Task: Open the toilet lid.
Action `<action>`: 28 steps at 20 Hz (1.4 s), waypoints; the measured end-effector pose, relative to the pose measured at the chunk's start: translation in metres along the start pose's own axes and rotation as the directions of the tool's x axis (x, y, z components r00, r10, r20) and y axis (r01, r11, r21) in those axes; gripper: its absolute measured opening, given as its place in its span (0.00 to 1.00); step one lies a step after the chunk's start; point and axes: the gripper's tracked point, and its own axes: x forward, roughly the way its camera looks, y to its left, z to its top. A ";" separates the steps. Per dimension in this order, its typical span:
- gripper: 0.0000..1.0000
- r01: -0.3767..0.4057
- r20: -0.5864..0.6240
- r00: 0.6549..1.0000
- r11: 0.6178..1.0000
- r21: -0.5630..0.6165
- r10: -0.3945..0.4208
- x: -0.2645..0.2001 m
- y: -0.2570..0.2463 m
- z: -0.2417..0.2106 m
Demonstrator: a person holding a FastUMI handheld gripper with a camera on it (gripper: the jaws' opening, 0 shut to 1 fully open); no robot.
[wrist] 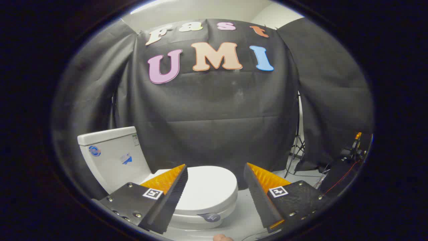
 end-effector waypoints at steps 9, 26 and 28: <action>0.99 -0.016 0.023 1.000 0.999 -0.037 0.017 -0.002 0.011 0.001; 0.99 -0.050 0.010 0.999 0.998 -0.047 0.050 -0.002 0.024 -0.002; 0.99 -0.046 0.009 0.999 0.999 -0.030 0.046 -0.001 0.021 -0.002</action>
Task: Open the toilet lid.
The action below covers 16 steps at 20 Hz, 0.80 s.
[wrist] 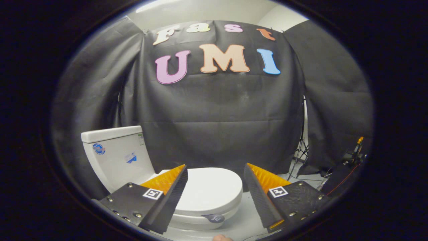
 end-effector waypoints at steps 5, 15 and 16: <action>0.99 0.000 -0.001 1.000 1.000 0.012 0.000 0.000 -0.001 0.001; 0.99 0.033 -0.057 0.998 0.999 0.029 -0.031 0.006 -0.012 -0.017; 0.99 0.038 -0.068 0.997 0.999 0.038 -0.035 0.007 -0.013 -0.020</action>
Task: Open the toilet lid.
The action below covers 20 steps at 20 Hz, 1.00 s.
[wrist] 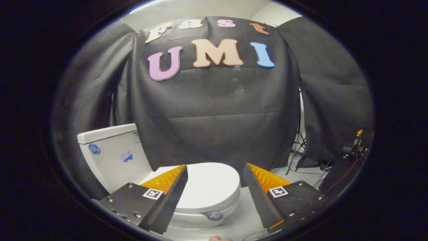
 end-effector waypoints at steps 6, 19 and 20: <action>0.99 0.024 -0.057 0.998 0.998 0.056 -0.020 0.014 -0.007 -0.021; 1.00 0.155 -0.301 0.951 0.954 0.258 -0.073 0.038 -0.022 -0.108; 1.00 0.158 -0.322 0.945 0.942 0.297 -0.056 0.038 -0.020 -0.116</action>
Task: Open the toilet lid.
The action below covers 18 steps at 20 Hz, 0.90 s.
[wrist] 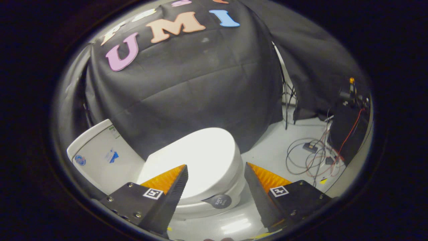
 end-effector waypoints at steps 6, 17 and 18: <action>0.98 0.143 -0.193 0.977 0.948 0.283 -0.090 0.017 -0.049 -0.057; 0.61 0.107 -0.338 0.941 0.937 0.333 0.013 0.018 -0.039 -0.088; 0.43 0.108 -0.336 0.942 0.926 0.363 0.022 0.021 -0.041 -0.092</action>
